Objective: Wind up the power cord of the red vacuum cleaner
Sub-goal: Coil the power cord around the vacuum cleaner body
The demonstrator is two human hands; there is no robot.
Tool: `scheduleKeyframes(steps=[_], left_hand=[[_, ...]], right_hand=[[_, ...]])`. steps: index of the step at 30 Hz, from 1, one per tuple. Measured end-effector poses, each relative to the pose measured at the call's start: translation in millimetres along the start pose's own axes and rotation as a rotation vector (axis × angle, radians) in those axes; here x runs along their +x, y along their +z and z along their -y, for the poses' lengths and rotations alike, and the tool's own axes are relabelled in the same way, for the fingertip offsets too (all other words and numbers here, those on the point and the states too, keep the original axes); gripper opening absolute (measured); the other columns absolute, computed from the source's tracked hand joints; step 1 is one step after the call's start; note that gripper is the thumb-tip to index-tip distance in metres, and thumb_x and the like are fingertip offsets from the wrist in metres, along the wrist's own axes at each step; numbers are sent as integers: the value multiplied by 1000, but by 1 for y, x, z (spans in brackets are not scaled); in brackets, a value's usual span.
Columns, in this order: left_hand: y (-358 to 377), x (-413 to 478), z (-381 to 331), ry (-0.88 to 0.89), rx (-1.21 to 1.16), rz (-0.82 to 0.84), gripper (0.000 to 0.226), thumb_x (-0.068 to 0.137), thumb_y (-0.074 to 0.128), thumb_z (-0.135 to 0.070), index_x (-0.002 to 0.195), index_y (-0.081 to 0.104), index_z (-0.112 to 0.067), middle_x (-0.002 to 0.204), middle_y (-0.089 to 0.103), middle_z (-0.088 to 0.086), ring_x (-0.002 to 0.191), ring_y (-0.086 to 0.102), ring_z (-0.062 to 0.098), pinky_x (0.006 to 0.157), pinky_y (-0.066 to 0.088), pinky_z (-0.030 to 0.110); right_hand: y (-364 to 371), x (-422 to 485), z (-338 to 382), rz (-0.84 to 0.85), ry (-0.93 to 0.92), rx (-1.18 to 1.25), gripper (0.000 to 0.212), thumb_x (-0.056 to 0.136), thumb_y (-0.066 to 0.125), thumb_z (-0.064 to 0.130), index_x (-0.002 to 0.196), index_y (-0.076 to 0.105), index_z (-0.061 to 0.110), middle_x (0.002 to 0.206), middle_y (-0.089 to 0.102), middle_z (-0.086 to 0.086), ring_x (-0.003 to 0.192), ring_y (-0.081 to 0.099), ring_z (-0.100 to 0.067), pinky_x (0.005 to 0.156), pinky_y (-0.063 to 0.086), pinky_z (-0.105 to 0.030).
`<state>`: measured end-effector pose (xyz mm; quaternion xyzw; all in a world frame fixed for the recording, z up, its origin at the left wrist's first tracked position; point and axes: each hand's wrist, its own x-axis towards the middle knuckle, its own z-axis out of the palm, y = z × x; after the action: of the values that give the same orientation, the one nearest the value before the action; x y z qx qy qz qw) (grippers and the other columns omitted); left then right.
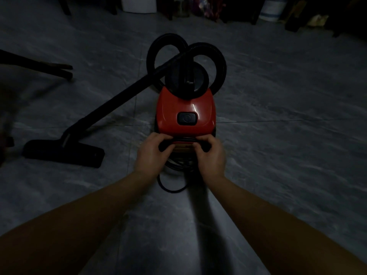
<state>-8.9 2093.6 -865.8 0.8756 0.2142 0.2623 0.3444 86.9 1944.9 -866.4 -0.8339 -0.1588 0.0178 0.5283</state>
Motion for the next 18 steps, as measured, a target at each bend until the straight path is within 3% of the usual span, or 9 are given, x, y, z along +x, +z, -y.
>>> scheduleKeyframes(steps=[6, 10, 14, 18], left_hand=[[4, 1, -1, -15, 23, 0, 23, 83, 75, -19, 105, 69, -18, 101, 63, -1, 91, 57, 7, 79, 39, 11], [5, 4, 2, -59, -4, 7, 24, 83, 76, -22, 106, 72, -19, 102, 69, 0, 93, 61, 8, 82, 41, 9], [6, 4, 7, -89, -50, 33, 24, 83, 77, -24, 105, 72, -19, 102, 72, 0, 94, 67, 13, 88, 55, 30], [3, 6, 7, -81, -57, 37, 22, 82, 78, -22, 103, 73, -17, 101, 73, 0, 93, 67, 13, 88, 55, 31]], right_hand=[[2, -2, 1, -30, 18, 2, 14, 88, 72, 23, 100, 68, 27, 108, 54, 5, 103, 58, -12, 90, 51, -26], [-3, 1, -5, 32, 3, 43, 19, 86, 73, 20, 104, 70, 25, 107, 62, 8, 104, 61, -10, 93, 54, -32], [-3, 4, -10, 51, 8, 34, 18, 85, 72, 22, 101, 68, 30, 105, 68, 9, 101, 64, -8, 90, 57, -36], [-2, 8, -12, 73, 17, 54, 16, 87, 71, 22, 99, 67, 31, 103, 68, 8, 99, 65, -7, 89, 58, -36]])
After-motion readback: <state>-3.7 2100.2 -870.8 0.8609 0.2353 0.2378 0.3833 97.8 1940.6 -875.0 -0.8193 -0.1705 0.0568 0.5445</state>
